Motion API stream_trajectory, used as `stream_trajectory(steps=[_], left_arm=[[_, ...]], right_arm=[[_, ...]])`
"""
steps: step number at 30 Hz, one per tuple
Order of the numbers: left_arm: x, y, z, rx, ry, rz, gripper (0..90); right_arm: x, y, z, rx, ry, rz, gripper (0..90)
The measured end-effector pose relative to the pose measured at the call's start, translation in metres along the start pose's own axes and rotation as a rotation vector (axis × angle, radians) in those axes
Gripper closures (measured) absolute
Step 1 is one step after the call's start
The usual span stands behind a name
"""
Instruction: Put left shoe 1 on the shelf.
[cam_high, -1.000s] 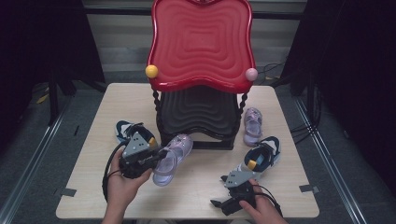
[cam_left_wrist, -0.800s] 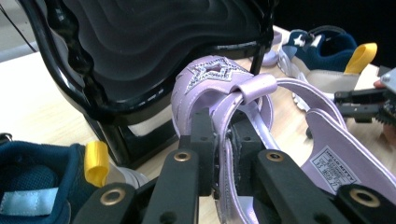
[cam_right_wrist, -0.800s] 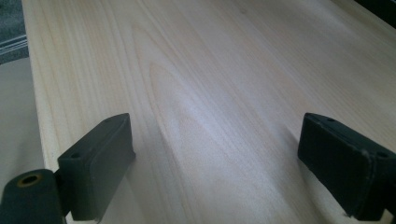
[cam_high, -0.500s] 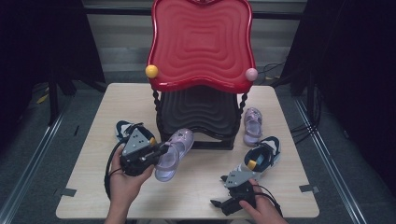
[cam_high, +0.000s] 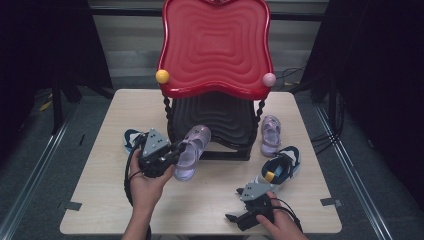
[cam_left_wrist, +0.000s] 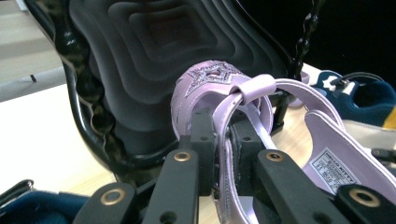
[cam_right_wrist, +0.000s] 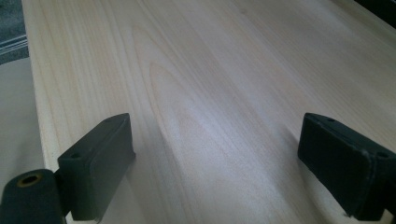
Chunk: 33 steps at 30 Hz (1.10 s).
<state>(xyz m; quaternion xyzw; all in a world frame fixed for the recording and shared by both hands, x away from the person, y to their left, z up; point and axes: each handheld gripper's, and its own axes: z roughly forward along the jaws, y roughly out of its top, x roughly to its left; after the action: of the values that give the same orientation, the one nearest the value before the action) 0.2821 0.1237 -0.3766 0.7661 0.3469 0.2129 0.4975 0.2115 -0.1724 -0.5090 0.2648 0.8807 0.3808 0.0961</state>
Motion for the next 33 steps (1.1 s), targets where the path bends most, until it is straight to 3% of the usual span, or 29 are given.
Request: stream_trajectory(steps=[12, 18, 29, 33], left_arm=[[-0.005, 0.014, 0.020, -0.020, 0.071, 0.001, 82.5], [-0.005, 0.018, 0.031, -0.049, 0.108, -0.013, 82.6], [-0.008, 0.031, 0.051, -0.082, 0.157, 0.005, 82.5], [-0.009, 0.035, 0.060, -0.106, 0.180, -0.005, 82.6]], right_arm=[[0.000, 0.000, 0.000, -0.001, 0.000, 0.000, 9.8], [0.000, 0.000, 0.000, -0.001, 0.000, 0.000, 9.8], [0.000, 0.000, 0.000, -0.001, 0.000, -0.001, 9.8], [0.000, 0.000, 0.000, -0.004, -0.001, -0.004, 9.8]])
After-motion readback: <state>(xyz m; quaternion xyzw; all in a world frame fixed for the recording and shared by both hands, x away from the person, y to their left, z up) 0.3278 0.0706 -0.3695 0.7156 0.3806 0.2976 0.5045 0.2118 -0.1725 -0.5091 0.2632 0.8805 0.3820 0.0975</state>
